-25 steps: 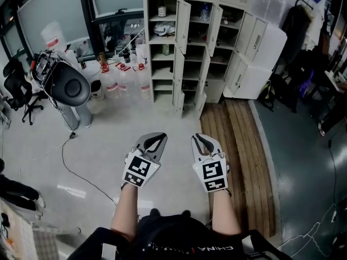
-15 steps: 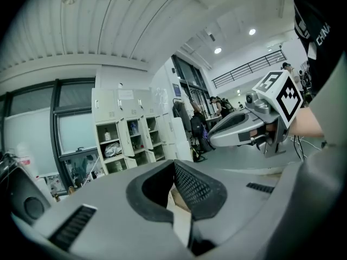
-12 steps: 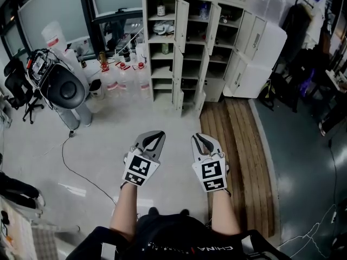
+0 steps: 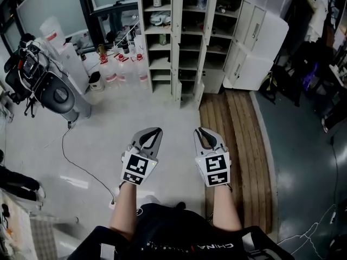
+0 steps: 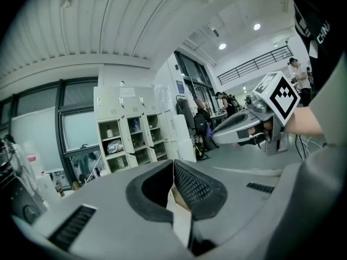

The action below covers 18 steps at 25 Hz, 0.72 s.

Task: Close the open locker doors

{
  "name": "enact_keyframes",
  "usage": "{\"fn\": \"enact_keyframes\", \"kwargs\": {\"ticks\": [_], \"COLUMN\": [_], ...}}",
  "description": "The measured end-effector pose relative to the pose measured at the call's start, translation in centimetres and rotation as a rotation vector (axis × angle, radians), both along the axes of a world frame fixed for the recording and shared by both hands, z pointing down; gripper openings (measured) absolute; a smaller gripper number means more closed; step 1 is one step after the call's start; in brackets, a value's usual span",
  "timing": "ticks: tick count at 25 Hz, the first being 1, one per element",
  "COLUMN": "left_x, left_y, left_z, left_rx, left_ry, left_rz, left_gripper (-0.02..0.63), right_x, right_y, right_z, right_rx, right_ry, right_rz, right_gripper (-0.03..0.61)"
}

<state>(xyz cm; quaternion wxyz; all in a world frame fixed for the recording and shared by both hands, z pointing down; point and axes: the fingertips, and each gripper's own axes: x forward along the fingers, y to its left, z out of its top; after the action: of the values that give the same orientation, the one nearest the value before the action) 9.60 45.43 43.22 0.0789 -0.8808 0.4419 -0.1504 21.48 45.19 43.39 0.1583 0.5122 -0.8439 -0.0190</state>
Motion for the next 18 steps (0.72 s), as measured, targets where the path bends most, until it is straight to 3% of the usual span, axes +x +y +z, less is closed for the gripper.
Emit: {"fn": "enact_keyframes", "kwargs": {"ticks": [7,13,18], "left_x": [-1.1,-1.7,-3.9], "left_y": [-1.6,-5.4,-11.6], "left_z": [1.4,2.4,2.5], "left_rx": [-0.018,-0.003,-0.019], "left_ry": [0.025,0.044,0.048], "left_rz": [-0.059,-0.023,-0.001], "left_gripper": [0.021,0.021,0.021], "right_x": [-0.2,-1.0,-2.3], "right_y": [-1.9,-5.2,-11.0], "right_z": [1.6,3.2,2.4], "right_rx": [-0.021,-0.032,-0.024], "right_ry": [-0.020,-0.013,0.006], "right_rz": [-0.038,-0.008,0.038], "right_gripper": [0.058,0.058,0.058]}}
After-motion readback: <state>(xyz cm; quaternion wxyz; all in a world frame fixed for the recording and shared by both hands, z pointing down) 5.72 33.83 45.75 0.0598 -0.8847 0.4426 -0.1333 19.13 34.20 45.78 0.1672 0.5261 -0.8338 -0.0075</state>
